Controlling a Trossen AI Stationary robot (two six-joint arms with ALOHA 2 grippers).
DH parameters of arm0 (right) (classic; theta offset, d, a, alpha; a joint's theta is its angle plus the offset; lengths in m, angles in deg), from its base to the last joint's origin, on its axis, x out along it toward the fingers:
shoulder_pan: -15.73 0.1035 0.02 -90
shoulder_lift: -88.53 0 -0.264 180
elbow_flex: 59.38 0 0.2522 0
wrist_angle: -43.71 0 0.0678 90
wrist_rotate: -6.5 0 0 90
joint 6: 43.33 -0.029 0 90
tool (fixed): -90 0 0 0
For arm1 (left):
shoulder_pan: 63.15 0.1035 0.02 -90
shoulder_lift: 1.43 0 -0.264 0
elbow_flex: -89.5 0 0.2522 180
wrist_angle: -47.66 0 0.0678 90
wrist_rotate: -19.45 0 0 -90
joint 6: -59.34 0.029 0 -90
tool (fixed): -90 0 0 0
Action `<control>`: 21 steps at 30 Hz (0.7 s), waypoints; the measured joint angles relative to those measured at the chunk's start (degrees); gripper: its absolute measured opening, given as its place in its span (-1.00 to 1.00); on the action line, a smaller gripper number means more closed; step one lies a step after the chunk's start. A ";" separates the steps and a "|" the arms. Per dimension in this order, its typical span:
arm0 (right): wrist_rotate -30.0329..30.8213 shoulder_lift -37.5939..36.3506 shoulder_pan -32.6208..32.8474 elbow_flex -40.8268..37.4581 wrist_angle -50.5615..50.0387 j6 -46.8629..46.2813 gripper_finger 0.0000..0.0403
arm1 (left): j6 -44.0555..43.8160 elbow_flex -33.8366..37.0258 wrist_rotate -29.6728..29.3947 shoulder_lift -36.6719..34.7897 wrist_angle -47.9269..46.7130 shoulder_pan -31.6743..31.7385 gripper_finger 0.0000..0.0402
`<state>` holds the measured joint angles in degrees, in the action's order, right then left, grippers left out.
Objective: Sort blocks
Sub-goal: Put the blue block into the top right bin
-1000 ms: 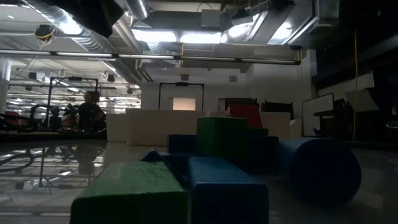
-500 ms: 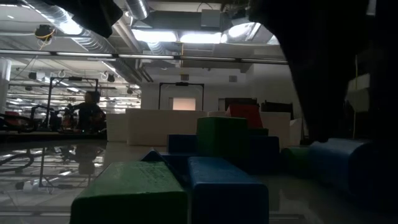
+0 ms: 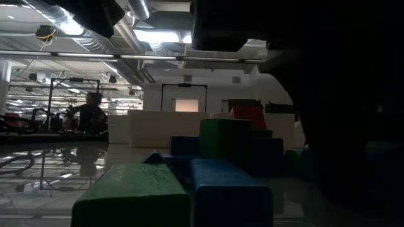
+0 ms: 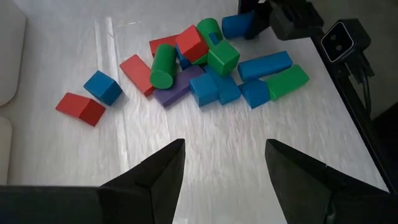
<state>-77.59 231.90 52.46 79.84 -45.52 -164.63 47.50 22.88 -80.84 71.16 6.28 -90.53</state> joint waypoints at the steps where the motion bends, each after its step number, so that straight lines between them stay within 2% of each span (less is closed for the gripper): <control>1: 0.04 -0.05 0.00 -0.11 0.02 0.00 -0.19 | 0.00 0.02 0.00 0.00 -0.02 0.00 0.04; 5: 0.63 -0.18 0.00 0.40 -0.64 0.34 -0.35 | 0.31 0.00 0.00 0.00 0.00 0.00 0.04; 9: 3.29 -0.59 -0.35 3.27 -4.99 1.86 -0.36 | 0.27 0.00 0.00 0.00 0.00 0.00 0.04; 13: 5.13 -3.25 -1.53 8.28 -14.45 4.98 -0.36 | 0.27 0.00 0.00 0.00 0.12 0.00 0.04; 21: 17.54 -12.38 -8.90 8.96 -14.47 24.88 -0.32 | 1.53 -0.04 -0.41 -0.02 2.98 0.27 0.04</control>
<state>-60.05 219.53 43.56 88.81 -60.00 -139.75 49.04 22.83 -81.25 71.14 9.27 -90.26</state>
